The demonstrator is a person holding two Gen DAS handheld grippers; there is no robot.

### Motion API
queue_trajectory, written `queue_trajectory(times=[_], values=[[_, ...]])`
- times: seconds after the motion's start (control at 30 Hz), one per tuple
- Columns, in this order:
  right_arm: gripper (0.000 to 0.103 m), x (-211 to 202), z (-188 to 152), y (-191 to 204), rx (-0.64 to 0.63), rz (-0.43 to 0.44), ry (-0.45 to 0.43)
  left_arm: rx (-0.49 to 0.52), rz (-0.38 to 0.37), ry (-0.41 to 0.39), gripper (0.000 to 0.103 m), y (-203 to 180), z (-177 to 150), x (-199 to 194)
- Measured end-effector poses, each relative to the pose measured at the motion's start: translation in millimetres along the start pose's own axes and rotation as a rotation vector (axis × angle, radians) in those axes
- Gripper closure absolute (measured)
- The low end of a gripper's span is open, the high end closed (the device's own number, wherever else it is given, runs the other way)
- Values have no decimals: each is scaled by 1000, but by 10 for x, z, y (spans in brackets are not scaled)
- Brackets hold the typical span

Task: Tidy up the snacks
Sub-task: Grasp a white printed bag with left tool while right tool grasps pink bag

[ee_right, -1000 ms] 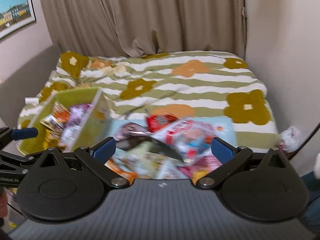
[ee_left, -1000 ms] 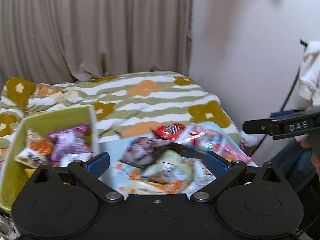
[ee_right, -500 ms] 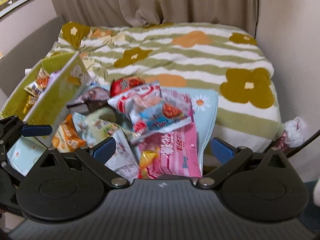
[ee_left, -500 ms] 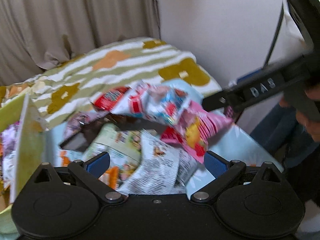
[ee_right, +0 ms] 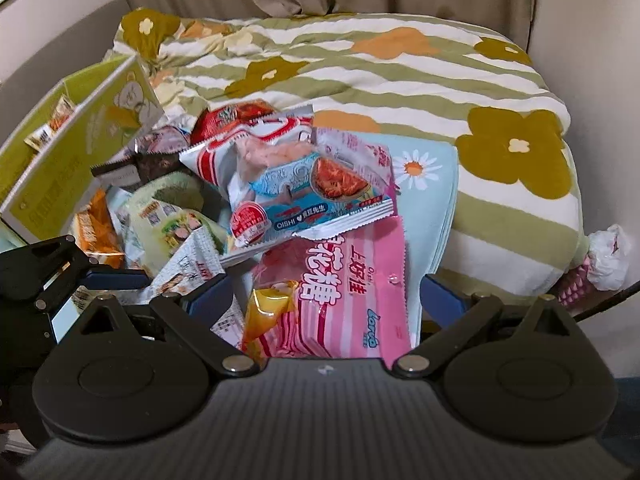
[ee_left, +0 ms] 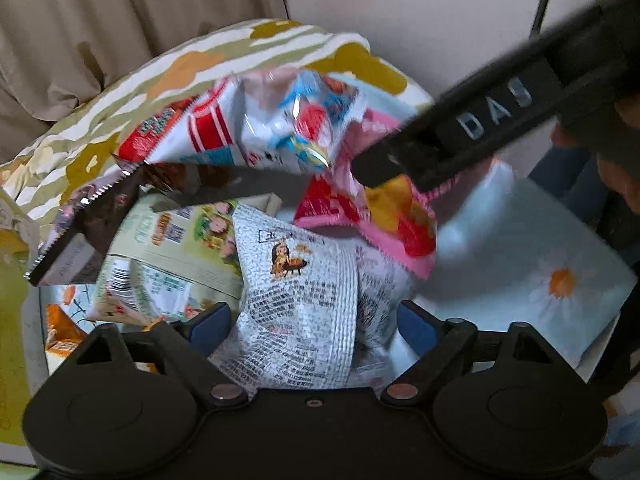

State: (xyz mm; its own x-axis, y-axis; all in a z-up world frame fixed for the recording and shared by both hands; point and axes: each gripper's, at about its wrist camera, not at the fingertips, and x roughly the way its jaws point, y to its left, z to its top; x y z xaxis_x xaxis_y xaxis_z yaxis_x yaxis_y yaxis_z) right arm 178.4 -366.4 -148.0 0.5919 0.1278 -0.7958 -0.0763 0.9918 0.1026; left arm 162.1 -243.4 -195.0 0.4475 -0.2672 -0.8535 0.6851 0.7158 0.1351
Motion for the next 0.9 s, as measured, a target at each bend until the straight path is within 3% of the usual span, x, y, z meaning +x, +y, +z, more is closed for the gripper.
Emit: queue_trajectory(times=[0.17, 0.47, 0.9], values=[[0, 114, 0, 22, -7, -2, 20, 37, -14, 55, 19, -63, -59, 115], [0, 241, 42, 58, -41, -7, 43, -29, -61, 66, 35, 75, -114, 142], [0, 504, 14, 126, -84, -16, 105, -126, -55, 56, 39, 219, -180, 27]])
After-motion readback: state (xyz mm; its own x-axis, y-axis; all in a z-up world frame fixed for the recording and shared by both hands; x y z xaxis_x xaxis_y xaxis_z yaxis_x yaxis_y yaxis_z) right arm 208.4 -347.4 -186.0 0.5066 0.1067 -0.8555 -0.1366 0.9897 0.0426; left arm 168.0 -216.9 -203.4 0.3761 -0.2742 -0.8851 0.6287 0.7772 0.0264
